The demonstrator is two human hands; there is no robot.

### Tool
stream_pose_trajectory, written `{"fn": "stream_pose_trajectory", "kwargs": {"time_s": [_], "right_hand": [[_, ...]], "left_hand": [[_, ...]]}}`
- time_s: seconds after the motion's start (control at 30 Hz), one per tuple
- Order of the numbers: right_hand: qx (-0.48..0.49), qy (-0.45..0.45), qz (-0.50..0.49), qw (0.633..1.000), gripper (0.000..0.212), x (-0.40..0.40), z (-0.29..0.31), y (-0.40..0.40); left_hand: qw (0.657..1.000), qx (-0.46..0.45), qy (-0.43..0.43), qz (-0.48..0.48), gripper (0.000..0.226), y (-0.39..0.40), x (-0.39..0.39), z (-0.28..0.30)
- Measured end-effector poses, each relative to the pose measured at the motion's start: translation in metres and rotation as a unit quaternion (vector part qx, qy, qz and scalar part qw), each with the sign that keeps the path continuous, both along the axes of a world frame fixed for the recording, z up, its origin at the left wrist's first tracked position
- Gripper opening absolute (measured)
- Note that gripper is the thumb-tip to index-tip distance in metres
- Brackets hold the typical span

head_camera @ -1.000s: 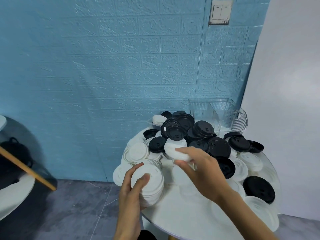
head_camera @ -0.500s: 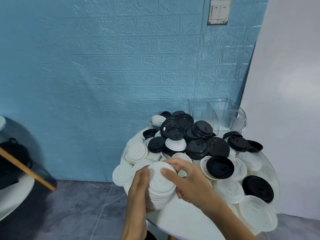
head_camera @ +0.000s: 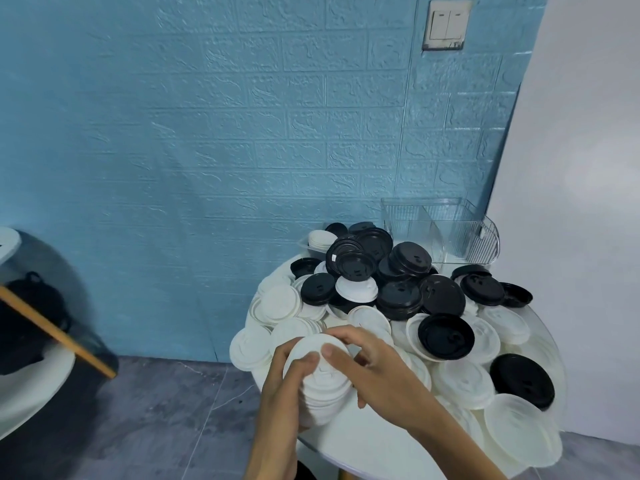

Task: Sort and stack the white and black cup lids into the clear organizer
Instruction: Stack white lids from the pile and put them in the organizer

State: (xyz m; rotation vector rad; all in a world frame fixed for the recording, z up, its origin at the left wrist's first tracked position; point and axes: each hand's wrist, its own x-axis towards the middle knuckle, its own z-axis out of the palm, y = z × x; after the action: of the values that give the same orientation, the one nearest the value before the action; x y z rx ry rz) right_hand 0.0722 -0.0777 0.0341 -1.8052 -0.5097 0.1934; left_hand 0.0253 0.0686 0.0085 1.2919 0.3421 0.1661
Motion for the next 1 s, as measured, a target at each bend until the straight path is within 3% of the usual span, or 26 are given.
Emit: {"fn": "stream_pose_trajectory", "kwargs": {"time_s": [0.1, 0.3, 0.57, 0.7, 0.83, 1.0], "right_hand": [[-0.011, -0.002, 0.005, 1.0, 0.039, 0.001, -0.003, 0.0], [0.006, 0.016, 0.018, 1.0, 0.03, 0.001, -0.006, -0.001], [0.034, 0.014, 0.027, 0.999, 0.036, 0.0, -0.013, 0.001], [0.001, -0.021, 0.032, 0.999, 0.03, -0.001, -0.021, 0.006], [-0.031, -0.026, 0.051, 0.998, 0.037, 0.002, -0.02, 0.016], [-0.051, -0.029, 0.091, 0.994, 0.041, 0.022, -0.006, 0.031]], "left_hand": [[1.0, -0.014, 0.002, 0.004, 0.032, -0.001, 0.0, 0.001], [0.999, -0.012, -0.022, 0.022, 0.028, -0.005, -0.002, 0.004], [0.999, -0.01, -0.049, 0.016, 0.052, -0.007, -0.006, 0.005], [0.998, 0.0, -0.051, 0.034, 0.047, -0.005, -0.008, 0.003], [0.998, -0.003, -0.035, 0.051, 0.049, 0.005, -0.011, 0.001], [0.995, -0.019, -0.014, 0.094, 0.024, 0.025, -0.013, 0.0]]}}
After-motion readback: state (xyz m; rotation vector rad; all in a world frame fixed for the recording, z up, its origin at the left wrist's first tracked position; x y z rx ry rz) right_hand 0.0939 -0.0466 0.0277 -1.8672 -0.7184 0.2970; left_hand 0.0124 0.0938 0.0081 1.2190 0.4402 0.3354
